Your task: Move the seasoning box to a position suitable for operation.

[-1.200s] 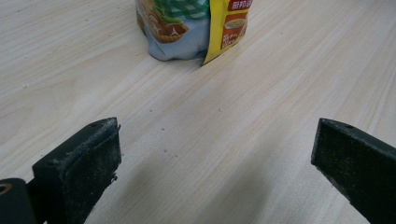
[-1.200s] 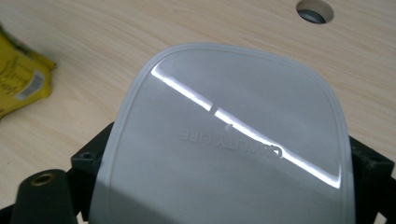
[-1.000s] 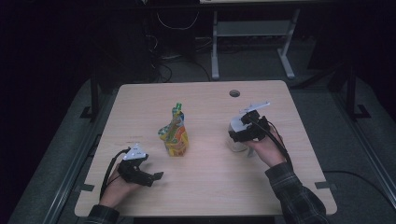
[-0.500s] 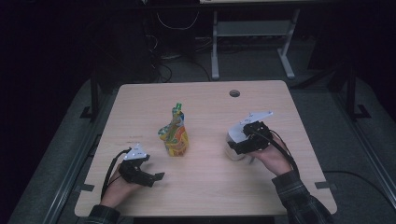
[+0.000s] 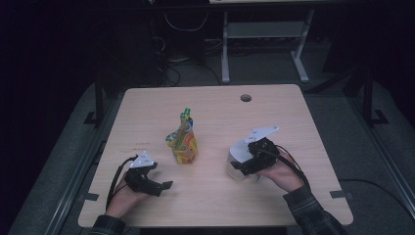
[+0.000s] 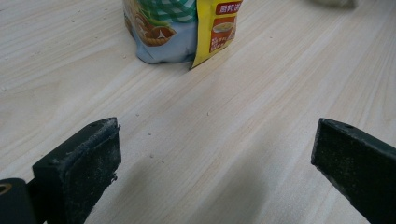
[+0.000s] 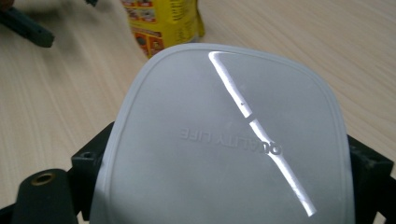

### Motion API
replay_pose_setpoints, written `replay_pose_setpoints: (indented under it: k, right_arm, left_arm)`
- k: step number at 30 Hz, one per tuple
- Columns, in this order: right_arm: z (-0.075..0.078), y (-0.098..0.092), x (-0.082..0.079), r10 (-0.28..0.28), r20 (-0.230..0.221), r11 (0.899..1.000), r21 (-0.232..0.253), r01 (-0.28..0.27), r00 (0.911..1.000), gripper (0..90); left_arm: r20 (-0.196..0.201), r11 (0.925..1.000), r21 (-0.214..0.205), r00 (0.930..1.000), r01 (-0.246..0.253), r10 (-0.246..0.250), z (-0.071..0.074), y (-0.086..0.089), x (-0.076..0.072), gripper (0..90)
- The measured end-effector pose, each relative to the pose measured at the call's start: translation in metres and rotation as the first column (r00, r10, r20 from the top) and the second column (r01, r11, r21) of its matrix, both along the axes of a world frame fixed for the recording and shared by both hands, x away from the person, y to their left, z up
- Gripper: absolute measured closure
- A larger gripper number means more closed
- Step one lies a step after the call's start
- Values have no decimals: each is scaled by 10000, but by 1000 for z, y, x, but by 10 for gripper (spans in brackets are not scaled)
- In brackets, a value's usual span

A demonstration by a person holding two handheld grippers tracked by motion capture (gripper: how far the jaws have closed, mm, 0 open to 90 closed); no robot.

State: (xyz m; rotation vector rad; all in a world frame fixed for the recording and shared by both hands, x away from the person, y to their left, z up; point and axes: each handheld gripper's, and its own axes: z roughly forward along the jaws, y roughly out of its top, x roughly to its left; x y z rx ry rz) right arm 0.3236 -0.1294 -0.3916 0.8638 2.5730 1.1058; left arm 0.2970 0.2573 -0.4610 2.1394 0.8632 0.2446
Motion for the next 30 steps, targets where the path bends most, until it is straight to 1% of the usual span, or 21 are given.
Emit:
replay_pose_setpoints:
  k: [1, 4, 5, 6, 7, 9, 12, 14, 19, 24, 26, 27, 28, 29, 30]
  right_arm:
    - [-2, 6, -1, 254, -57, 9996, -92, -254, 9997, 137]
    - [-4, 15, -5, 643, -93, 9976, -250, -645, 9979, 137]
    - [-4, 15, -5, 643, -93, 9976, -250, -645, 9979, 137]
    - [-4, 20, -7, 865, -71, 9958, -299, -867, 9962, 137]
    - [-4, 20, -7, 865, -71, 9958, -299, -867, 9962, 137]
    - [-5, 24, -9, 1106, -66, 9935, -265, -1108, 9938, 137]
    - [-8, 31, -11, 1472, 53, 9884, -398, -1469, 9891, 137]
    - [-9, 34, -12, 1513, -7, 9876, -419, -1512, 9885, 137]
    - [-9, 37, -12, 1681, 39, 9847, -475, -1677, 9858, 136]
    - [-11, 40, -12, 1799, 101, 9830, -382, -1794, 9836, 137]
    - [-11, 40, -12, 1747, 6, 9841, -337, -1746, 9846, 133]
    - [-11, 39, -11, 1817, 62, 9829, -320, -1814, 9833, 125]
    - [-10, 38, -11, 1725, -165, 9850, -48, -1726, 9849, 112]
    - [-10, 38, -11, 1725, -165, 9850, -48, -1726, 9849, 112]
    - [-8, 36, -11, 1723, -130, 9849, 190, -1720, 9850, 106]
  left_arm:
    - [-5, 10000, -13, 10000, -2, 2, 0, 0, 0, 12]
    - [-6, 10000, -24, 10000, 2, -2, 0, 0, 0, 13]
    - [-6, 10000, -24, 10000, 2, -2, 0, 0, 0, 12]
    - [-10, 10000, -26, 10000, 3, -3, 0, 0, 0, 12]
    - [-10, 10000, -30, 10000, -1, 1, 0, 0, 0, 12]
    - [-5, 10000, -13, 10000, 22, -22, 0, 0, 0, 13]
    - [-37, 10000, 0, 10000, 28, -28, 0, -1, 0, 13]
    - [-65, 10000, -16, 10000, 19, -19, 0, -1, -1, 13]
    - [-76, 10000, 24, 10000, 54, -54, 0, -1, -1, 13]
    - [-73, 9999, 58, 9999, 108, -108, -1, -2, -1, 13]
    - [-70, 9999, 59, 9999, 104, -104, -1, -2, -1, 12]
    - [-63, 9999, 65, 9999, 108, -107, 0, -2, 0, 13]
    - [-75, 9999, 59, 9999, 113, -112, -1, -2, -1, 13]
    - [-75, 9999, 59, 9999, 113, -112, -1, -2, -1, 13]
    - [-80, 9999, 61, 9999, 126, -126, -1, -2, -1, 12]
